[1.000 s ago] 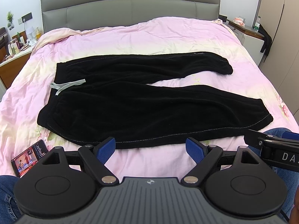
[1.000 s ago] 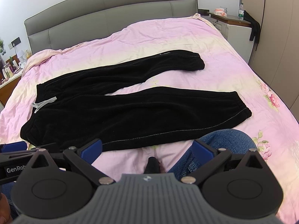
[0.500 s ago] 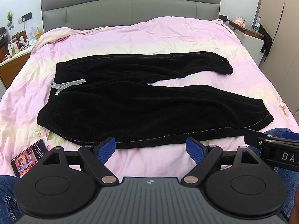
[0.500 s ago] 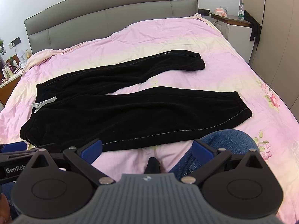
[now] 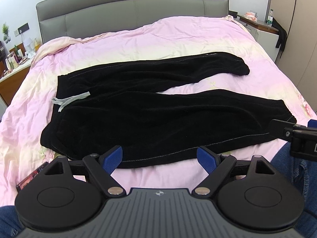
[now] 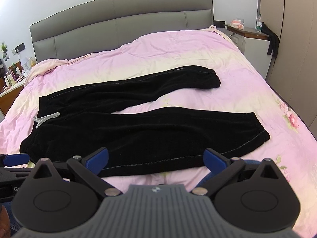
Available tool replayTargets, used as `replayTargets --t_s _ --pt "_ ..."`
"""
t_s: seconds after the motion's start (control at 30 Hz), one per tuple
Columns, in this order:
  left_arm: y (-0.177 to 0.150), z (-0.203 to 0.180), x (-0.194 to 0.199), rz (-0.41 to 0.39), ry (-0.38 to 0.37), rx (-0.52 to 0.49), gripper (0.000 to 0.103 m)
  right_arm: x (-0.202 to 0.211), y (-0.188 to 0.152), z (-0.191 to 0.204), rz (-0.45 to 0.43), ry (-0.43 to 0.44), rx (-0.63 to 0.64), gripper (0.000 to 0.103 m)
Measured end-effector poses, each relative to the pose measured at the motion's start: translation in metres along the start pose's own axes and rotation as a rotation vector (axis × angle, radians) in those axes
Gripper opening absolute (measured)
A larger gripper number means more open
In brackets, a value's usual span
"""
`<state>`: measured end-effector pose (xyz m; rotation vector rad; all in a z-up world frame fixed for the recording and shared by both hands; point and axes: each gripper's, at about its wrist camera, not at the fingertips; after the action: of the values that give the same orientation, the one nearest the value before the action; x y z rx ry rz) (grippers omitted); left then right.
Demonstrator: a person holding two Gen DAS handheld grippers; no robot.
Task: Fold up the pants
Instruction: 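Grasp the waistband of the black sweatpants with both tools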
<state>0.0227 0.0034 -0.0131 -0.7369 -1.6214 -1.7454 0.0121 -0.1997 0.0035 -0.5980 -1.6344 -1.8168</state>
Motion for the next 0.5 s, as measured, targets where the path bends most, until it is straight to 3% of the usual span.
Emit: replayTargets --t_s 0.13,0.23,0.4,0.5 --pt "0.003 0.009 -0.017 0.014 0.008 -0.009 0.099 -0.015 0.004 0.002 -0.006 0.016 0.050 0.098" --pt "0.003 0.014 -0.034 -0.009 0.011 -0.060 0.099 -0.029 0.002 0.008 -0.067 0.076 0.153 0.098" --pt "-0.010 0.020 -0.077 -0.061 0.002 -0.235 0.099 -0.064 -0.011 0.031 -0.146 0.133 0.462 0.098" --pt "-0.024 0.022 -0.106 -0.116 0.042 -0.387 0.099 -0.088 -0.019 0.045 -0.153 0.173 0.646 0.098"
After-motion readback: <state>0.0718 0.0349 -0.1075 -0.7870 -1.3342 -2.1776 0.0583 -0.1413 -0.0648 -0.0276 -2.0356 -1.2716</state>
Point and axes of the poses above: each gripper's, at about its wrist camera, not at the fingertips, and x roughly against the way its jaws point, z to its left, y to its top, and after that the axes turned 4 degrees about y, right-handed
